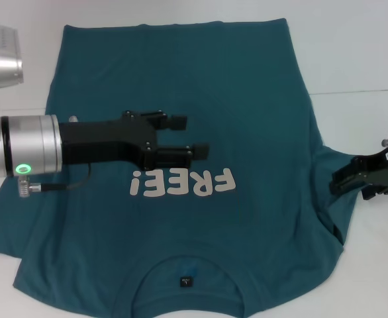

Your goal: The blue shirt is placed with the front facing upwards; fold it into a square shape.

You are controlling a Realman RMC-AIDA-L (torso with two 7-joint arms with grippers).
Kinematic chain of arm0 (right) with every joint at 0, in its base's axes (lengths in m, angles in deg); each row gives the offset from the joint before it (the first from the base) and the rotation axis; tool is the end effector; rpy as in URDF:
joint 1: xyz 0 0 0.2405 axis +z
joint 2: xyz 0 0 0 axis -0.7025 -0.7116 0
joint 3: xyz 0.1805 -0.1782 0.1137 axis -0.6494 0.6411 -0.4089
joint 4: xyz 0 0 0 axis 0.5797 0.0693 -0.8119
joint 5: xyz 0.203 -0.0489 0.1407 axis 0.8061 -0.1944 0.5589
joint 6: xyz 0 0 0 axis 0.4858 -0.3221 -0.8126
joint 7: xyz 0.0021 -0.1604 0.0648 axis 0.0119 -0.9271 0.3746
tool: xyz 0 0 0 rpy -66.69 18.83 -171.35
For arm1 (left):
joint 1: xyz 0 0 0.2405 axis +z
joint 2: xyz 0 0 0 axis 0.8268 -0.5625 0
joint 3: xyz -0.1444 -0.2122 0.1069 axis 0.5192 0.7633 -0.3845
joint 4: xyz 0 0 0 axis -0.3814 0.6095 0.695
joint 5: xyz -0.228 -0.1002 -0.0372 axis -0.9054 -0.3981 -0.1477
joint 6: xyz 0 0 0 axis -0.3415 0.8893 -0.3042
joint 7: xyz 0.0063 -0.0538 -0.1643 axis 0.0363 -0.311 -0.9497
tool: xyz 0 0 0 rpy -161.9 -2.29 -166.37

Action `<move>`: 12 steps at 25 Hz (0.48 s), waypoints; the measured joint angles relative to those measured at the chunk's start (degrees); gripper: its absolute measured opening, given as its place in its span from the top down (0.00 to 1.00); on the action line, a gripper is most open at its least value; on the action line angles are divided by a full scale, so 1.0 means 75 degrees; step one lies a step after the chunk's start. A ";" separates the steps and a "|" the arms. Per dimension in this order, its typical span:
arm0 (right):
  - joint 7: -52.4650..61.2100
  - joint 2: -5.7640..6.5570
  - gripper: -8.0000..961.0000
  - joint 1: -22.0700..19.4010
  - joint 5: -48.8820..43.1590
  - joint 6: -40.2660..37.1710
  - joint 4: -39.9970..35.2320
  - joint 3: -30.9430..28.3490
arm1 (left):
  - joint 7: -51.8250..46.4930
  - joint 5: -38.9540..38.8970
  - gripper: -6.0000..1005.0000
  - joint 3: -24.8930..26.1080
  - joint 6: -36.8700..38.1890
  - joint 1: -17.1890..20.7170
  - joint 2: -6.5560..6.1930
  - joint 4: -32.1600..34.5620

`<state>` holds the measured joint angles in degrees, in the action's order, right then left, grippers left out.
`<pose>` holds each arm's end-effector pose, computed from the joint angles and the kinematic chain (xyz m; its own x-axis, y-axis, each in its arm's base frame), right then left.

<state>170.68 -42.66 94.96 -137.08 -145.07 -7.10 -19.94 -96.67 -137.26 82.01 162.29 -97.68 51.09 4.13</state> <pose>0.3107 0.4809 0.0385 0.0885 -0.9748 -0.2049 -0.8987 0.0106 -0.4384 -0.1793 0.4450 -0.0353 0.7916 0.2756 0.5454 0.3677 -0.9277 -0.0650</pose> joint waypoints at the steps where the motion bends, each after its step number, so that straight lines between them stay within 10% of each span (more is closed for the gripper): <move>1: 0.0000 -0.0007 0.32 0.0011 -0.0001 0.0019 0.0023 0.0057 | 0.0000 0.0000 0.16 0.0000 0.0000 0.0000 0.0000 0.0000; 12: 0.0169 -0.0035 0.33 0.0181 -0.0048 0.0190 0.0084 0.0546 | -0.0012 0.0000 0.16 0.0003 -0.0052 -0.0098 -0.0030 0.0042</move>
<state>171.94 -42.92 96.31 -137.44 -143.65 -6.47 -15.85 -96.76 -137.26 82.03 161.90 -98.41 50.86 4.44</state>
